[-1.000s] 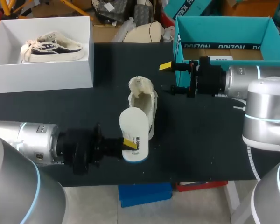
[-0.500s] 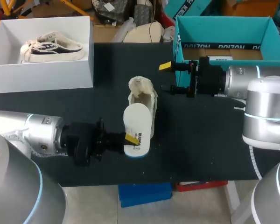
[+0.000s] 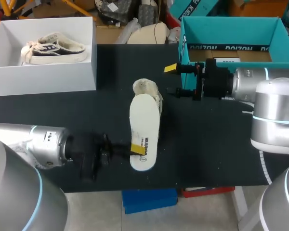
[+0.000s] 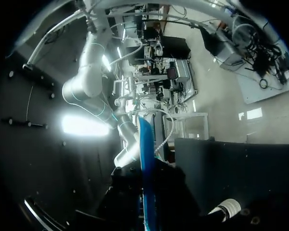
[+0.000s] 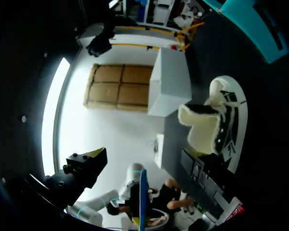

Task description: Take the shoe out of the shoebox, open the shoe tongue, remove and reinsert the insole, then place the shoe into the shoebox

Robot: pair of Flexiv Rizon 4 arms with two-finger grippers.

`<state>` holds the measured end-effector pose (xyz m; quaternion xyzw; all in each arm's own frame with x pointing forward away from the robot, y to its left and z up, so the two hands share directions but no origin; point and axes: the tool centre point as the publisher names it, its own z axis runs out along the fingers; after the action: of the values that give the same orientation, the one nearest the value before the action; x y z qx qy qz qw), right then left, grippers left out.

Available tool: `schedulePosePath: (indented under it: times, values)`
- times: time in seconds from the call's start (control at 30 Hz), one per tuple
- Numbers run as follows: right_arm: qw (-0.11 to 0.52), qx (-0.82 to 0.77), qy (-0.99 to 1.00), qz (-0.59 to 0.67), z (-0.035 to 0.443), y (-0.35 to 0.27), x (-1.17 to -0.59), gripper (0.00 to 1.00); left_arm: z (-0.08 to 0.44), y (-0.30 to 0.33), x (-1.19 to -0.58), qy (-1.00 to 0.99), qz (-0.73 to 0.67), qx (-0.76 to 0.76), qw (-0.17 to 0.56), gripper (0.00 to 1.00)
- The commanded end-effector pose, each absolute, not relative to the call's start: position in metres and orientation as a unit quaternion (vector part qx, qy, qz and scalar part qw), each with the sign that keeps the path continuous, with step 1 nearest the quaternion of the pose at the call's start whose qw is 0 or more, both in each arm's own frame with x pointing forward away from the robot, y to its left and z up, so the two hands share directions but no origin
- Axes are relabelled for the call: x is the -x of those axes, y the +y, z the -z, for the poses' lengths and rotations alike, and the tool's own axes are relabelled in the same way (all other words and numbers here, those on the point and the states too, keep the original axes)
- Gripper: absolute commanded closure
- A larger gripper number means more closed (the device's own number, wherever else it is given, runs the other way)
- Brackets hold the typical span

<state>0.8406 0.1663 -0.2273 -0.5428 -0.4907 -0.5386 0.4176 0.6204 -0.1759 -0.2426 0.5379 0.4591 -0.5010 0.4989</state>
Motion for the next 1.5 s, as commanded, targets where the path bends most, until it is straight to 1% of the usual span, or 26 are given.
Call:
schedulePosePath:
  times: [0.03, 0.37, 0.63, 1.17, 1.3, 1.5]
  values:
    - [0.416, 0.544, -0.49, 0.539, 0.228, 0.168, -0.841, 0.0, 0.249, -0.182, -0.65, 0.449, 0.494, -0.552, 0.5, 1.0]
    - [0.416, 0.544, -0.49, 0.539, 0.228, 0.168, -0.841, 0.0, 0.263, -0.182, -0.717, 0.468, 0.481, -0.542, 0.506, 1.0]
    - [0.416, 0.544, -0.49, 0.539, 0.228, 0.168, -0.841, 0.0, 0.267, -0.184, -0.751, 0.465, 0.476, -0.539, 0.516, 1.0]
    - [0.416, 0.544, -0.49, 0.539, 0.228, 0.168, -0.841, 0.0, 0.263, -0.179, -0.761, 0.458, 0.473, -0.536, 0.528, 1.0]
    - [0.429, 0.524, -0.544, 0.496, 0.23, 0.178, -0.845, 0.0, 0.263, -0.179, -0.761, 0.458, 0.473, -0.536, 0.528, 1.0]
    - [0.439, 0.519, -0.568, 0.464, 0.24, 0.194, -0.843, 0.0, 0.263, -0.179, -0.761, 0.458, 0.473, -0.536, 0.528, 1.0]
